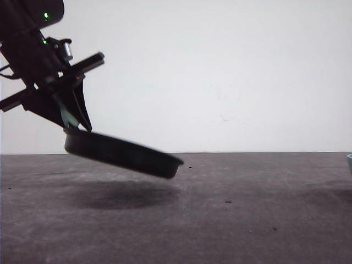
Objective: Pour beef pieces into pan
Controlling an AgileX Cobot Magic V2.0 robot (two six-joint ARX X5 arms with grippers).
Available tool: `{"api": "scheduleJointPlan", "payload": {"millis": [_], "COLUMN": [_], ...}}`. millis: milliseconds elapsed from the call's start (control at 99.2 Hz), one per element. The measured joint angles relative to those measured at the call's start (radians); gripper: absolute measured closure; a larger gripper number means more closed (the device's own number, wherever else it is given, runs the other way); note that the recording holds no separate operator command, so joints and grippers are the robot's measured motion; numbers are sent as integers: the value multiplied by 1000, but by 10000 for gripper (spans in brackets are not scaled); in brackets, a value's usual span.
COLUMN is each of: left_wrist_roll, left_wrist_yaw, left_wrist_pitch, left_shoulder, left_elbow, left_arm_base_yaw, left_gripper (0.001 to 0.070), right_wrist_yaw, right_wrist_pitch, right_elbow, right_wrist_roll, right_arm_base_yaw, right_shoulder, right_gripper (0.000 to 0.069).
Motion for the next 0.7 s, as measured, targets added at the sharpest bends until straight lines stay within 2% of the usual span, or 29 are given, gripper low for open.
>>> {"api": "scheduleJointPlan", "payload": {"millis": [141,474,534,635,696], "left_wrist_roll": [0,-8,-9,-7,-7], "left_wrist_yaw": [-14,-22,-23,-25,-25], "left_wrist_pitch": [-15,-36,-55,-79,-75], "left_shoulder": [36,55,55,58,58], "left_elbow": [0,0,0,0,0], "left_arm_base_yaw": [0,-2,-2,-2,-2], "left_gripper": [652,644,574,364,307], "right_wrist_yaw": [72,74,74,74,72], "right_wrist_pitch": [-66,-1,14,27,34], "right_elbow": [0,0,0,0,0], "right_wrist_roll": [-56,-75,-75,-75,-75], "right_arm_base_yaw": [0,0,0,0,0], "right_shoulder": [-33,-47,-47,-47,-47], "right_gripper": [676,676,676,676,676]}}
